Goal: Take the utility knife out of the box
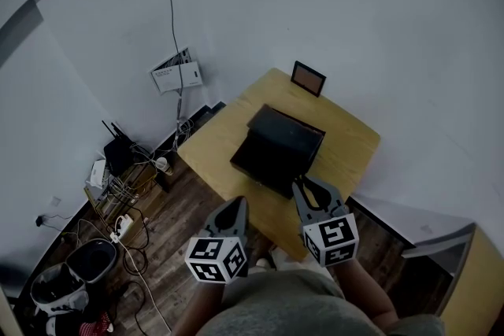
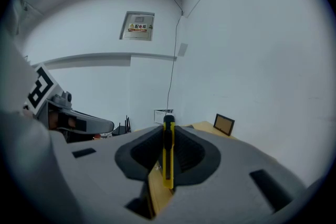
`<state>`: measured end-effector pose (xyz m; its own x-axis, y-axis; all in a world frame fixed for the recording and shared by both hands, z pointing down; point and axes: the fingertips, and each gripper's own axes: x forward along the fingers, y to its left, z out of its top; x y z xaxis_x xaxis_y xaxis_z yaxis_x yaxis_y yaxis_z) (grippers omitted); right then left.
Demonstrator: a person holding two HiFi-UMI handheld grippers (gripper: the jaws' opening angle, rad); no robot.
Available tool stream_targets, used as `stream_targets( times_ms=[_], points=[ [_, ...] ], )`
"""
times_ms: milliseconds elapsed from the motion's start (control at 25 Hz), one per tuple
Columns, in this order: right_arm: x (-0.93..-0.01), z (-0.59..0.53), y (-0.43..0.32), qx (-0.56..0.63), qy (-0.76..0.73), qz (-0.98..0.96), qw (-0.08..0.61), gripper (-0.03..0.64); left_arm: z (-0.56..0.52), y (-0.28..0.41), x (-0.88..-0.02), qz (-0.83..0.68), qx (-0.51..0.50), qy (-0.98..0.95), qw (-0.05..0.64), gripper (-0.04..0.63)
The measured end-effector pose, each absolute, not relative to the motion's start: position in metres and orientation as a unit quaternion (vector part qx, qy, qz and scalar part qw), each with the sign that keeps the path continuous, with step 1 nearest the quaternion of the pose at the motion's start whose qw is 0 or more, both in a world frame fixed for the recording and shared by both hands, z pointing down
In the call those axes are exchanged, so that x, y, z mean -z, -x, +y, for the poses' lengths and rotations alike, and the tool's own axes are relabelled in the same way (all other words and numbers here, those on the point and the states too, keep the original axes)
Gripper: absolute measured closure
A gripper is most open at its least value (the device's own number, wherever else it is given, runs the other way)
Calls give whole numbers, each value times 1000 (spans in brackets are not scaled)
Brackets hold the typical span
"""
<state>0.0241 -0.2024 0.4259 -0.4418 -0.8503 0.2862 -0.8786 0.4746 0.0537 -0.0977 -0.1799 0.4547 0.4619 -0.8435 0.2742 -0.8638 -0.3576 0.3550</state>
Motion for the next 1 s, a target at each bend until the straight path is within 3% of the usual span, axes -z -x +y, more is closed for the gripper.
stream_targets(
  times_ms=[1000],
  points=[
    [-418, -202, -24, -53, -506, -853, 114, 561, -187, 89, -454, -519, -17, -822, 234, 592]
  ],
)
